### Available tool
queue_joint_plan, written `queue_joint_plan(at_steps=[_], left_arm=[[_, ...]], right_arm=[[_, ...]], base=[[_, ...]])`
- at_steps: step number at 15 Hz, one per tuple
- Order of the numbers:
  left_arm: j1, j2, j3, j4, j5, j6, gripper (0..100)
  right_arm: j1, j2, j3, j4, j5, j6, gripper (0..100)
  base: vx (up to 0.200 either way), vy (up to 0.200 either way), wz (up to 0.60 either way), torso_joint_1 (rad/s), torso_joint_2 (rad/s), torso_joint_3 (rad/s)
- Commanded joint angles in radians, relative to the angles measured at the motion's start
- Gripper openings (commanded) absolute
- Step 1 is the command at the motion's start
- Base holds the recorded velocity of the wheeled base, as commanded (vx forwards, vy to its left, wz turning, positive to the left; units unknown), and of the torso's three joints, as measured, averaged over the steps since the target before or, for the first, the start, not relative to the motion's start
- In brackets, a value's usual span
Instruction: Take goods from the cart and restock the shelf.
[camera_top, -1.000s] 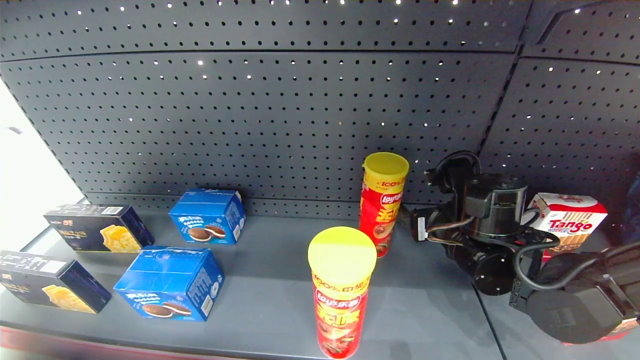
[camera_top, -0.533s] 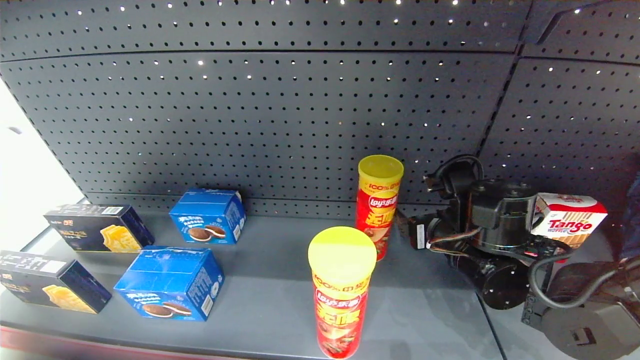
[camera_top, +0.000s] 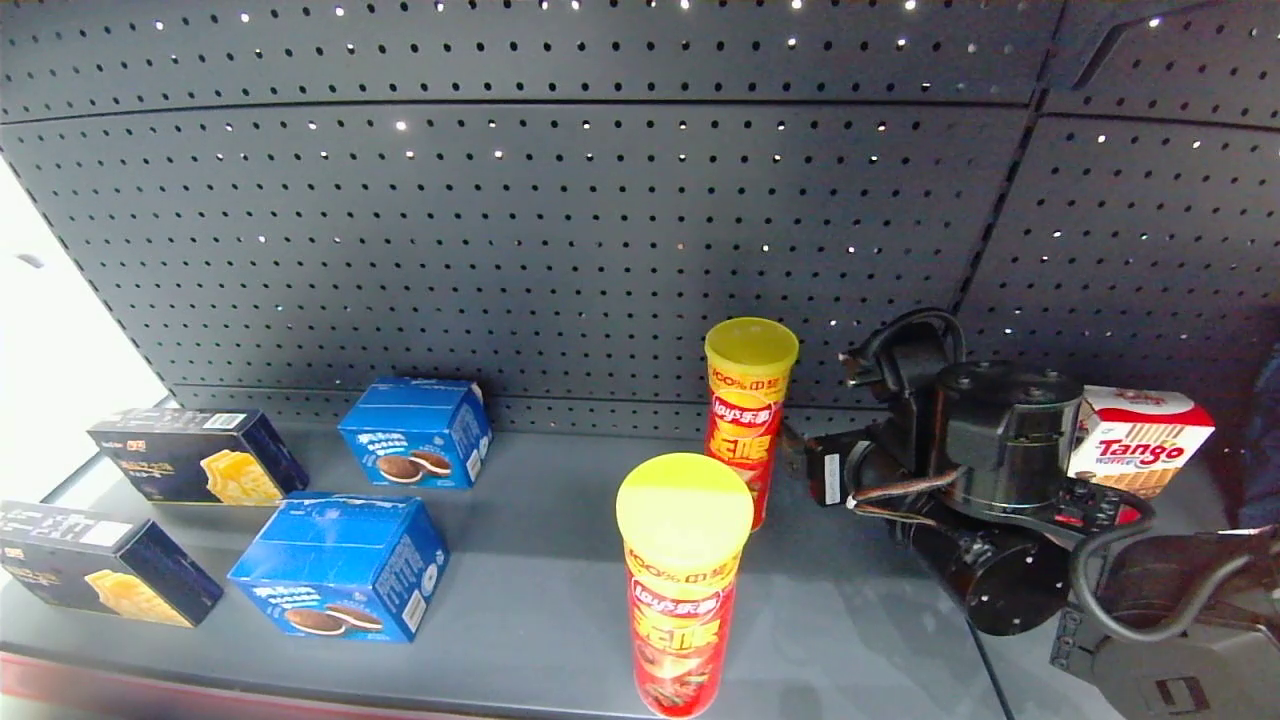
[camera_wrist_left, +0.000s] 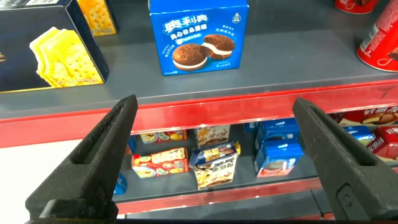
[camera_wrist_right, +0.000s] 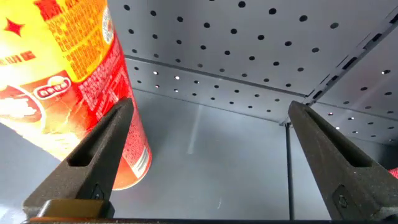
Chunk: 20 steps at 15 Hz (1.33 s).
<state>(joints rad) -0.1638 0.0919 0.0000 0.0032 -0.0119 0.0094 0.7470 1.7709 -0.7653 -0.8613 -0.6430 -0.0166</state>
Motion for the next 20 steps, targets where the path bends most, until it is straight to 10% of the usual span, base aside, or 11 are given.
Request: queue_joint_plan(at_steps=[1,9,15,20], left_arm=[[0.0,0.002,0.0,0.0,0.0,0.0,100],[0.0,0.002,0.0,0.0,0.0,0.0,100],[0.0,0.002,0.0,0.0,0.0,0.0,100],[0.0,0.002,0.0,0.0,0.0,0.0,100]], right_arm=[[0.0,-0.002,0.001,0.002,-0.003,0.0,100],[-0.072,-0.157,0.052,0.039,0.003,-0.013,100],[-0.09,-0.524,0.35,0.091,0.014,-0.031,100],[-0.186,-0.985,0.397,0.446,0.046,-0.092,100]], base=[[0.0,0.0,0.0,0.0,0.0,0.0],[0.0,0.0,0.0,0.0,0.0,0.0],[0.0,0.0,0.0,0.0,0.0,0.0],[0.0,0.0,0.0,0.0,0.0,0.0]])
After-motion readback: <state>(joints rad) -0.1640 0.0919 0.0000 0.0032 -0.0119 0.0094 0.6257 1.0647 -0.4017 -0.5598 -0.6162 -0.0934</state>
